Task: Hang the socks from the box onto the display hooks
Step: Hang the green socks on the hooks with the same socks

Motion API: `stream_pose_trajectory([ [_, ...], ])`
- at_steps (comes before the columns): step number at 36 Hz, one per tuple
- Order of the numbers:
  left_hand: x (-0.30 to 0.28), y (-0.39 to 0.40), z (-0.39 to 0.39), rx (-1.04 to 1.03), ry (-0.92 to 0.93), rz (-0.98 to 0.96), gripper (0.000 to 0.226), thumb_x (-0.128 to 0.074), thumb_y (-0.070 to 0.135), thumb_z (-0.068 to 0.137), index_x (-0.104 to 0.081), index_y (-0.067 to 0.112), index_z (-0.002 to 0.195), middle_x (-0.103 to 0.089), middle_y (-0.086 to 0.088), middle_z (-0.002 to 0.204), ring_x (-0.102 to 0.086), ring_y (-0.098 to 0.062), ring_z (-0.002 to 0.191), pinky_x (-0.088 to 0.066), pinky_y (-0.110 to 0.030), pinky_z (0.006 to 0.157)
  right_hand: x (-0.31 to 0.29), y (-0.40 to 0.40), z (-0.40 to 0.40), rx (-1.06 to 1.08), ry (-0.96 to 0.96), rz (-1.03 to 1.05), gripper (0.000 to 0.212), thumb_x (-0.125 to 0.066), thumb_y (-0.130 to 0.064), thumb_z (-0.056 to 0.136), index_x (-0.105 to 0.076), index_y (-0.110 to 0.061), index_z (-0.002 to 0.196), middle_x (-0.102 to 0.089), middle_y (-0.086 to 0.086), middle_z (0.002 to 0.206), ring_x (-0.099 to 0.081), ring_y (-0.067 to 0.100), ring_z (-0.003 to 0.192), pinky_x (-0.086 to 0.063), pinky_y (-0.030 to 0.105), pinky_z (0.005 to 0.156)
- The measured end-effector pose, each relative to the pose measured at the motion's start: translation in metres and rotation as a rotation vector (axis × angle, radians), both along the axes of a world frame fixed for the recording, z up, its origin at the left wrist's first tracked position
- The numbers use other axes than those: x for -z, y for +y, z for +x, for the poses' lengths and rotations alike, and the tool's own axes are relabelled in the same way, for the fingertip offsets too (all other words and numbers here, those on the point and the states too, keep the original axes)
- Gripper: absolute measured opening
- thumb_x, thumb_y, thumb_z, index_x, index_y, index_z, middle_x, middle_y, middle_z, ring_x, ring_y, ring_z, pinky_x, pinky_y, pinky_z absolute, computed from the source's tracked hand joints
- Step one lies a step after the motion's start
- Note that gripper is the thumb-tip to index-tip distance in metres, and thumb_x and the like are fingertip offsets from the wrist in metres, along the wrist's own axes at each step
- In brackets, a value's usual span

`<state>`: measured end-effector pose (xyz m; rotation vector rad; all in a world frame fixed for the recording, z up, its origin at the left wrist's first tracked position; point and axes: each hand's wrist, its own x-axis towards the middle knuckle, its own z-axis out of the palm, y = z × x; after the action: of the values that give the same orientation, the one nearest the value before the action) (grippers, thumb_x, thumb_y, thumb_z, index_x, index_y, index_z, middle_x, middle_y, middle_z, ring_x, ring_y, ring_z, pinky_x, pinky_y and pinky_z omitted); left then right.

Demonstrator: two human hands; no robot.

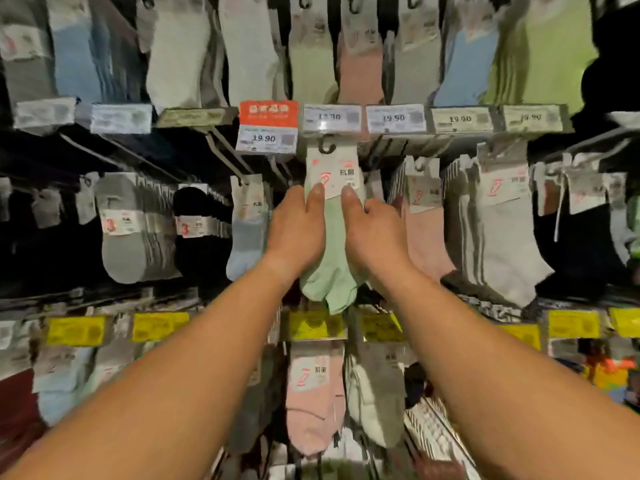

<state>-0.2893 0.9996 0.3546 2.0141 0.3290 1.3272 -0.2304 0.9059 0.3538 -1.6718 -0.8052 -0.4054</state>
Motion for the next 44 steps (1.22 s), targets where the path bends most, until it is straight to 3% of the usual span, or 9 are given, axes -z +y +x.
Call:
stream_pose_trajectory([
  [4, -0.011, 0.014, 0.009, 0.041, -0.046, -0.006, 0.03, -0.038, 0.044, 0.106, -0.054, 0.018, 0.106, -0.065, -0.005, 0.12, -0.059, -0.022, 0.107, -0.047, -0.039, 0.095, -0.009, 0.014, 0.008, 0.035, -0.016, 0.035, 0.056, -0.037, -0.056, 0.101, -0.065, -0.007, 0.098, -0.068, 0.01, 0.097, -0.061, 0.027, 0.091, -0.048, 0.037, 0.079],
  [9, -0.021, 0.021, 0.016, 0.066, -0.087, -0.035, 0.028, -0.04, 0.041, 0.106, -0.055, 0.019, 0.109, -0.065, -0.003, 0.12, -0.06, -0.021, 0.108, -0.047, -0.035, 0.088, -0.02, 0.021, 0.017, 0.056, -0.056, 0.03, 0.053, -0.038, -0.053, 0.102, -0.065, -0.009, 0.093, -0.067, 0.009, 0.095, -0.061, 0.027, 0.091, -0.046, 0.035, 0.076],
  [14, -0.018, 0.035, 0.026, 0.073, -0.048, -0.104, 0.034, -0.042, 0.043, 0.105, -0.06, 0.015, 0.11, -0.066, -0.005, 0.116, -0.062, -0.026, 0.106, -0.049, -0.037, 0.088, -0.017, 0.035, 0.031, 0.028, 0.023, 0.002, 0.059, -0.038, -0.057, 0.099, -0.068, -0.006, 0.103, -0.069, 0.015, 0.106, -0.064, 0.033, 0.099, -0.051, 0.045, 0.091],
  [23, -0.012, 0.058, 0.058, -0.056, 0.117, -0.067, 0.045, -0.039, 0.043, 0.106, -0.062, 0.008, 0.122, -0.064, -0.015, 0.126, -0.058, -0.036, 0.115, -0.041, -0.032, 0.086, -0.018, 0.056, 0.056, 0.112, 0.088, -0.197, 0.06, -0.033, -0.051, 0.103, -0.061, 0.0, 0.119, -0.063, 0.018, 0.122, -0.059, 0.034, 0.108, -0.045, 0.033, 0.083],
  [30, 0.04, 0.076, 0.057, -0.138, 0.225, 0.094, 0.047, -0.052, 0.058, 0.097, -0.048, 0.011, 0.103, -0.064, -0.008, 0.095, -0.06, -0.03, 0.088, -0.041, -0.035, 0.066, 0.031, 0.062, 0.067, 0.232, -0.026, -0.343, 0.058, -0.032, -0.058, 0.1, -0.044, -0.011, 0.132, -0.064, 0.016, 0.121, -0.061, 0.037, 0.108, -0.049, 0.04, 0.084],
  [35, 0.054, 0.09, 0.052, -0.06, 0.387, 0.158, 0.047, -0.062, 0.06, 0.09, -0.048, 0.018, 0.106, -0.061, -0.001, 0.1, -0.059, -0.018, 0.086, -0.04, -0.029, 0.062, 0.045, 0.051, 0.075, 0.313, -0.125, -0.549, 0.063, -0.031, -0.062, 0.099, -0.04, -0.009, 0.13, -0.062, 0.019, 0.12, -0.06, 0.037, 0.108, -0.043, 0.039, 0.076],
  [37, 0.047, 0.096, 0.051, -0.044, 0.301, 0.053, 0.062, -0.063, 0.068, 0.084, -0.05, 0.015, 0.115, -0.06, 0.002, 0.107, -0.059, -0.016, 0.091, -0.042, -0.028, 0.064, 0.042, 0.047, 0.078, 0.343, -0.103, -0.487, 0.069, -0.033, -0.067, 0.096, -0.042, -0.008, 0.13, -0.055, 0.018, 0.126, -0.056, 0.037, 0.114, -0.043, 0.04, 0.081],
  [41, 0.033, 0.103, 0.059, 0.253, 0.209, -0.365, 0.128, -0.068, 0.088, 0.058, -0.021, 0.022, 0.157, -0.042, 0.0, 0.153, -0.044, -0.023, 0.139, -0.042, -0.041, 0.11, 0.028, 0.054, 0.08, 0.083, 0.193, -0.286, 0.087, -0.035, -0.075, 0.09, -0.033, -0.009, 0.147, -0.044, 0.014, 0.147, -0.046, 0.035, 0.131, -0.042, 0.04, 0.103],
  [44, 0.038, 0.099, 0.071, 0.572, 0.248, -0.581, 0.106, -0.078, 0.069, 0.071, -0.033, 0.021, 0.154, -0.065, 0.002, 0.133, -0.065, -0.02, 0.118, -0.051, -0.041, 0.102, 0.028, 0.067, 0.074, -0.137, 0.332, -0.23, 0.087, -0.03, -0.074, 0.092, -0.024, -0.012, 0.153, -0.045, 0.01, 0.15, -0.047, 0.031, 0.133, -0.042, 0.042, 0.107],
])
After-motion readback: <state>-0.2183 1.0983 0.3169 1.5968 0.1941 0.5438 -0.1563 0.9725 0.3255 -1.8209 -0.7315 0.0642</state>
